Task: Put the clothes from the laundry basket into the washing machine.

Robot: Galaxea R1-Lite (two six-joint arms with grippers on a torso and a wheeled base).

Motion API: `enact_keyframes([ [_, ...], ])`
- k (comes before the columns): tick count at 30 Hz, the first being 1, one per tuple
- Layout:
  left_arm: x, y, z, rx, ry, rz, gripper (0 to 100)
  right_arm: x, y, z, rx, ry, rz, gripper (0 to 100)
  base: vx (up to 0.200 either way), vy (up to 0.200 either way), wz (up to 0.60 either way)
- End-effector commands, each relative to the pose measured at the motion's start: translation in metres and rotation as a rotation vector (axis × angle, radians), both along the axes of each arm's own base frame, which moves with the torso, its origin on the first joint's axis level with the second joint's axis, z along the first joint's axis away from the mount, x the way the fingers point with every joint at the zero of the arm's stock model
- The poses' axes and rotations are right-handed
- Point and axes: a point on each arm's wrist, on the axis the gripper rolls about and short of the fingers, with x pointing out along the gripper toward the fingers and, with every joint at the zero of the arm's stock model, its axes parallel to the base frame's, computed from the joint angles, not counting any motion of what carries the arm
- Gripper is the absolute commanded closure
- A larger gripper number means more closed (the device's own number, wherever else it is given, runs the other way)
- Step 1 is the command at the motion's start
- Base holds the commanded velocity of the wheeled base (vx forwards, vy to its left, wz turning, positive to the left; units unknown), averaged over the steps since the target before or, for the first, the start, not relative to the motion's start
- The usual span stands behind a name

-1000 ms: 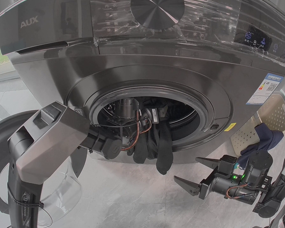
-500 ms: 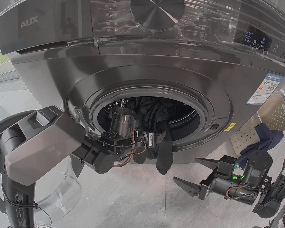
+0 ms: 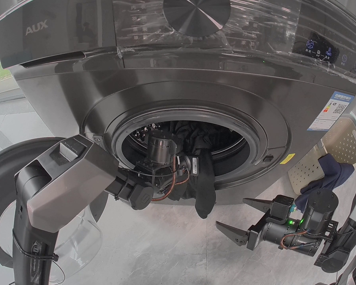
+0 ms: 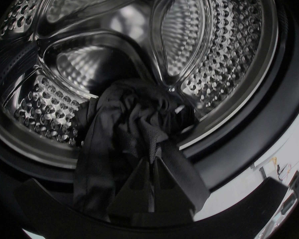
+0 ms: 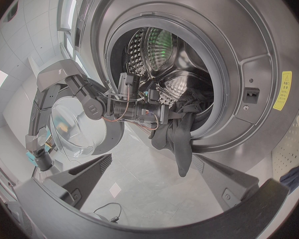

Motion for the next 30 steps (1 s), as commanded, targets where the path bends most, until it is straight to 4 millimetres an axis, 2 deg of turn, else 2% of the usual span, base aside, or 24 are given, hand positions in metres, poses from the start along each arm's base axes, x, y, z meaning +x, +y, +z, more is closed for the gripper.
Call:
enact_keyframes([
  [1, 0.012, -0.006, 0.024, -0.104, -0.064, 0.018, 100, 0.001, 0.0, -0.001, -0.001, 0.002, -0.002, 0, 0.0, 0.0, 0.0],
  [4, 0.019, -0.006, 0.045, -0.188, -0.117, 0.035, 100, 0.001, 0.0, -0.001, -0.001, 0.002, -0.001, 0, 0.0, 0.0, 0.0],
  [7, 0.027, -0.003, 0.052, -0.211, -0.156, 0.063, 100, 0.001, 0.001, -0.001, -0.001, 0.002, 0.001, 0, 0.0, 0.0, 0.0],
  [14, 0.042, -0.009, 0.039, -0.24, -0.206, 0.105, 100, 0.001, 0.001, -0.001, -0.001, 0.002, 0.001, 0, 0.0, 0.0, 0.0],
  [19, 0.04, -0.01, 0.034, -0.227, -0.192, 0.106, 100, 0.001, 0.0, -0.001, -0.002, 0.003, -0.001, 0, 0.0, 0.0, 0.0],
  [20, 0.036, -0.01, 0.03, -0.21, -0.181, 0.103, 0, 0.001, 0.0, -0.001, -0.002, 0.003, -0.002, 0, 0.0, 0.0, 0.0],
  [26, 0.005, -0.01, 0.047, -0.174, -0.145, 0.052, 0, 0.001, 0.0, -0.001, -0.002, 0.003, -0.001, 0, 0.0, 0.0, 0.0],
  [30, -0.005, -0.009, 0.047, -0.151, -0.119, 0.042, 0, 0.001, 0.001, -0.001, -0.002, 0.003, 0.001, 0, 0.0, 0.0, 0.0],
])
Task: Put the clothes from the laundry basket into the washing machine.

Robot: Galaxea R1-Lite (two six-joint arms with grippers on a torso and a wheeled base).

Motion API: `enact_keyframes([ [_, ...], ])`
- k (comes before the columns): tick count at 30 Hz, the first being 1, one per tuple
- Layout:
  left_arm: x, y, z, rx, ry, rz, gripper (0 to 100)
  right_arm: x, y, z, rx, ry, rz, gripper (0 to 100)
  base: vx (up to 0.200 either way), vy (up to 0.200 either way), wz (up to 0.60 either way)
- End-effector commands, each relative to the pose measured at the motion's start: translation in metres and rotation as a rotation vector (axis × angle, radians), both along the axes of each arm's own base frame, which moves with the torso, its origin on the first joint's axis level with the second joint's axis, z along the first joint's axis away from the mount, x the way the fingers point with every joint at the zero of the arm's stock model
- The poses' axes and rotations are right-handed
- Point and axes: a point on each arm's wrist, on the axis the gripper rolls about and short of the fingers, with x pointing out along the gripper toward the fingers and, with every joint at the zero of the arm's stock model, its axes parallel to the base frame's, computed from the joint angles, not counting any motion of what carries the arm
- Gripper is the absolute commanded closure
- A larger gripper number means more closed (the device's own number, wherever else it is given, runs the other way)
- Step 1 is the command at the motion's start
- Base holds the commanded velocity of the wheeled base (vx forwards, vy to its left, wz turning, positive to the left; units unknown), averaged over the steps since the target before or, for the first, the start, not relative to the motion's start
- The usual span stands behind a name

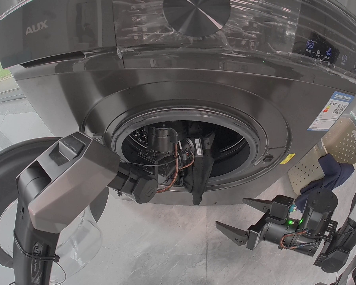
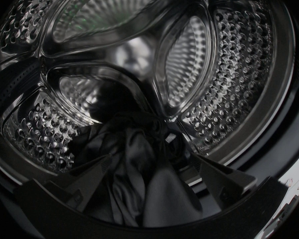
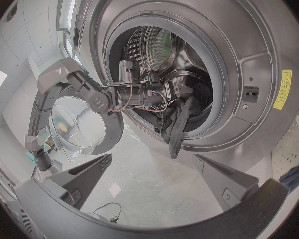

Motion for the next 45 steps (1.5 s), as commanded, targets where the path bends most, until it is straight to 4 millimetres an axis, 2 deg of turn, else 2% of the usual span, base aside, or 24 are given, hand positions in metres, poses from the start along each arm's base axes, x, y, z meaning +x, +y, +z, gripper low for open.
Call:
enact_keyframes([
  [1, -0.019, 0.003, 0.013, 0.015, 0.012, -0.02, 0, -0.001, 0.0, -0.001, -0.001, 0.002, 0.003, 0, 0.0, 0.0, 0.0],
  [7, -0.022, 0.012, -0.017, 0.123, 0.064, -0.013, 0, -0.001, 0.001, 0.0, 0.001, 0.0, 0.005, 0, 0.0, 0.0, 0.0],
  [8, -0.022, 0.012, -0.017, 0.123, 0.064, -0.013, 0, -0.001, 0.001, 0.0, 0.001, 0.0, 0.005, 0, 0.0, 0.0, 0.0],
  [9, -0.021, 0.012, -0.029, 0.144, 0.08, -0.015, 0, -0.001, 0.001, 0.0, 0.0, 0.001, 0.005, 0, 0.0, 0.0, 0.0],
  [16, -0.014, 0.016, -0.039, 0.157, 0.095, 0.001, 0, 0.0, 0.0, 0.0, 0.0, 0.001, 0.002, 0, 0.0, 0.0, 0.0],
  [17, -0.013, 0.017, -0.046, 0.17, 0.103, 0.003, 100, 0.0, 0.001, 0.0, 0.0, 0.001, 0.003, 0, 0.0, 0.0, 0.0],
  [19, -0.011, 0.016, -0.049, 0.173, 0.098, 0.003, 100, -0.001, 0.001, 0.0, 0.0, 0.001, 0.005, 0, 0.0, 0.0, 0.0],
  [24, -0.002, 0.012, -0.038, 0.129, 0.046, 0.01, 100, 0.0, 0.001, 0.0, 0.001, 0.0, 0.005, 0, 0.0, 0.0, 0.0],
  [26, 0.007, 0.006, -0.02, 0.079, -0.022, 0.023, 100, 0.0, 0.001, 0.0, 0.002, -0.001, 0.003, 0, 0.0, 0.0, 0.0],
  [31, 0.02, -0.001, 0.004, -0.028, -0.114, 0.034, 100, 0.001, 0.0, 0.0, 0.002, -0.001, 0.0, 0, 0.0, 0.0, 0.0],
  [39, 0.051, 0.007, -0.008, -0.074, -0.171, 0.11, 100, 0.002, 0.0, 0.001, 0.004, -0.004, -0.004, 0, 0.0, 0.0, 0.0],
  [43, 0.049, 0.011, -0.01, -0.055, -0.145, 0.116, 100, 0.002, 0.0, 0.001, 0.004, -0.003, -0.004, 0, 0.0, 0.0, 0.0],
  [45, 0.043, 0.013, -0.003, -0.049, -0.138, 0.111, 100, 0.002, 0.0, 0.001, 0.004, -0.004, -0.006, 0, 0.0, 0.0, 0.0],
])
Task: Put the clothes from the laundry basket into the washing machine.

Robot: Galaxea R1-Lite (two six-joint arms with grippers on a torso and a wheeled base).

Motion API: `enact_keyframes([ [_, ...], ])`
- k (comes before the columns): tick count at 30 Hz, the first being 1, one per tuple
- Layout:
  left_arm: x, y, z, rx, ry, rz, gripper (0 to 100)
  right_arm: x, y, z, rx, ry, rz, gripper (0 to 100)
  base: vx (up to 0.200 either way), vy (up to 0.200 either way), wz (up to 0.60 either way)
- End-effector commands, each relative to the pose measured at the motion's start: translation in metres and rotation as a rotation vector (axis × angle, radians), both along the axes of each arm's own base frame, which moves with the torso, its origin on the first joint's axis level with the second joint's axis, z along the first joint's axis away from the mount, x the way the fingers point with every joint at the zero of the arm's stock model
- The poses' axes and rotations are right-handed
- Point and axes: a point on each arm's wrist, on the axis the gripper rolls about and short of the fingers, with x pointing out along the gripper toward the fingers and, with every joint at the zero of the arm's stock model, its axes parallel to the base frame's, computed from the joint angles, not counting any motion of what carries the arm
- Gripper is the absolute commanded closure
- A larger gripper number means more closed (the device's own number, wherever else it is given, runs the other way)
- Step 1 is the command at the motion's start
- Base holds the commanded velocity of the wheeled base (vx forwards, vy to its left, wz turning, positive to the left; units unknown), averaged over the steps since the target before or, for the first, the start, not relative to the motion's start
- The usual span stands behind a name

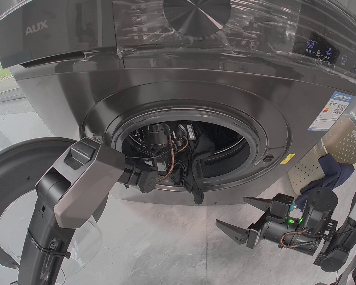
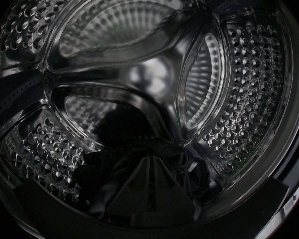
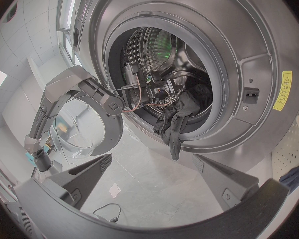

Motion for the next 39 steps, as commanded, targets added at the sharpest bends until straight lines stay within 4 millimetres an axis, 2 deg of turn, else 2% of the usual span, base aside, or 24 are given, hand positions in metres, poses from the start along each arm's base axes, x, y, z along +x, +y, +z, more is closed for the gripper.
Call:
enact_keyframes([
  [1, -0.009, 0.004, 0.001, 0.023, 0.037, -0.004, 100, 0.0, 0.0, -0.001, -0.002, 0.002, -0.001, 0, 0.0, 0.0, 0.0],
  [2, -0.01, 0.003, 0.002, 0.023, 0.037, -0.006, 0, 0.0, 0.0, 0.0, -0.001, 0.001, -0.001, 0, 0.0, 0.0, 0.0],
  [3, -0.018, 0.005, 0.014, 0.023, 0.042, -0.014, 0, 0.0, 0.0, -0.001, -0.002, 0.002, 0.0, 0, 0.0, 0.0, 0.0],
  [5, -0.028, -0.001, 0.022, 0.023, 0.044, -0.034, 0, 0.0, 0.0, -0.001, -0.003, 0.003, 0.0, 0, 0.0, 0.0, 0.0],
  [6, -0.039, -0.004, 0.03, 0.027, 0.055, -0.051, 0, 0.001, 0.0, -0.002, -0.005, 0.005, -0.001, 0, 0.0, 0.0, 0.0],
  [10, -0.066, -0.005, 0.032, 0.081, 0.127, -0.087, 0, 0.001, 0.001, -0.004, -0.011, 0.012, 0.004, 0, 0.0, 0.0, 0.0],
  [12, -0.079, -0.003, 0.021, 0.134, 0.192, -0.111, 0, 0.001, 0.001, -0.004, -0.011, 0.012, 0.004, 0, 0.0, 0.0, 0.0],
  [18, -0.093, 0.002, -0.011, 0.212, 0.299, -0.118, 0, 0.001, 0.001, -0.004, -0.012, 0.013, 0.002, 0, 0.0, 0.0, 0.0],
  [28, -0.09, 0.007, -0.033, 0.24, 0.345, -0.101, 0, 0.0, 0.002, -0.004, -0.011, 0.012, 0.007, 0, 0.0, 0.0, 0.0],
  [29, -0.088, 0.006, -0.038, 0.243, 0.349, -0.1, 100, 0.0, 0.002, -0.004, -0.01, 0.013, 0.008, 0, 0.0, 0.0, 0.0],
  [34, -0.078, 0.007, -0.053, 0.259, 0.36, -0.089, 100, 0.0, 0.002, -0.004, -0.004, 0.019, 0.008, 0, 0.0, 0.0, 0.0],
  [39, -0.075, 0.004, -0.052, 0.257, 0.354, -0.087, 100, 0.0, 0.002, -0.004, -0.003, 0.017, 0.005, 0, 0.0, 0.0, 0.0],
])
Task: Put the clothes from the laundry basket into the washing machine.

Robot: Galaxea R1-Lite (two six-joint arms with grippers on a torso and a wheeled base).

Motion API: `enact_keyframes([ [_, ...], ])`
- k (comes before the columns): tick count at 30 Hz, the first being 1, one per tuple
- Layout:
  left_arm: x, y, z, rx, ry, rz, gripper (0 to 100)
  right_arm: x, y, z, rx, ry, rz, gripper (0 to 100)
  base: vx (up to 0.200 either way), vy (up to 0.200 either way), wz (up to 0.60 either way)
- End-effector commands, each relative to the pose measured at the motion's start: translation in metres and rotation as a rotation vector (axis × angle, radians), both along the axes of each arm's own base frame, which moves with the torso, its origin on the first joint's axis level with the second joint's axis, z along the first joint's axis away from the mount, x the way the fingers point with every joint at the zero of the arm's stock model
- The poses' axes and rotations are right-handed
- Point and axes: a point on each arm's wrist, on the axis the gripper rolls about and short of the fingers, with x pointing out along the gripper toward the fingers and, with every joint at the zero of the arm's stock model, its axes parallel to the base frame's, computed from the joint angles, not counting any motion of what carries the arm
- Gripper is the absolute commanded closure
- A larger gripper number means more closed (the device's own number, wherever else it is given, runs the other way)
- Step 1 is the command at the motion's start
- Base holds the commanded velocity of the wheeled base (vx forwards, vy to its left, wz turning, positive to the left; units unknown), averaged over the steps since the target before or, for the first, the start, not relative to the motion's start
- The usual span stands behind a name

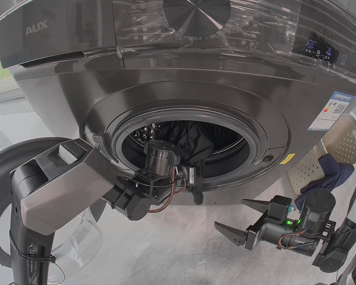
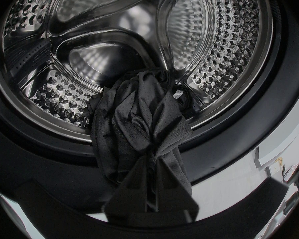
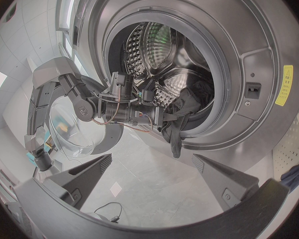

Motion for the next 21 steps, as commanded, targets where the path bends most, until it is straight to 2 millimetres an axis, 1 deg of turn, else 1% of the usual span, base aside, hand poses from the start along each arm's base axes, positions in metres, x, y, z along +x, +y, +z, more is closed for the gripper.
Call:
enact_keyframes([
  [1, 0.007, -0.003, -0.006, -0.001, 0.0, 0.007, 100, 0.0, 0.001, 0.0, 0.002, -0.001, 0.001, 0, 0.0, 0.0, 0.0],
  [3, 0.014, -0.007, 0.004, -0.031, -0.039, 0.009, 100, 0.0, 0.001, 0.0, 0.003, -0.002, 0.004, 0, 0.0, 0.0, 0.0],
  [5, 0.016, -0.007, 0.007, -0.041, -0.051, 0.009, 100, 0.0, 0.001, 0.001, 0.004, -0.003, 0.004, 0, 0.0, 0.0, 0.0],
  [6, 0.025, -0.012, 0.023, -0.092, -0.113, 0.015, 100, 0.0, 0.001, 0.001, 0.005, -0.004, 0.004, 0, 0.0, 0.0, 0.0],
  [9, 0.037, -0.017, 0.036, -0.173, -0.193, 0.032, 100, 0.0, 0.001, 0.002, 0.008, -0.008, 0.003, 0, 0.0, 0.0, 0.0],
  [12, 0.052, -0.017, 0.038, -0.244, -0.27, 0.052, 100, 0.001, 0.002, 0.002, 0.01, -0.01, 0.003, 0, 0.0, 0.0, 0.0],
  [14, 0.062, -0.017, 0.035, -0.277, -0.318, 0.073, 100, 0.001, 0.001, 0.003, 0.011, -0.011, 0.001, 0, 0.0, 0.0, 0.0],
  [17, 0.076, -0.011, 0.032, -0.288, -0.352, 0.123, 100, 0.002, 0.001, 0.003, 0.011, -0.011, -0.002, 0, 0.0, 0.0, 0.0],
  [21, 0.092, -0.004, 0.034, -0.303, -0.392, 0.153, 100, 0.002, 0.001, 0.002, 0.01, -0.01, 0.0, 0, 0.0, 0.0, 0.0],
])
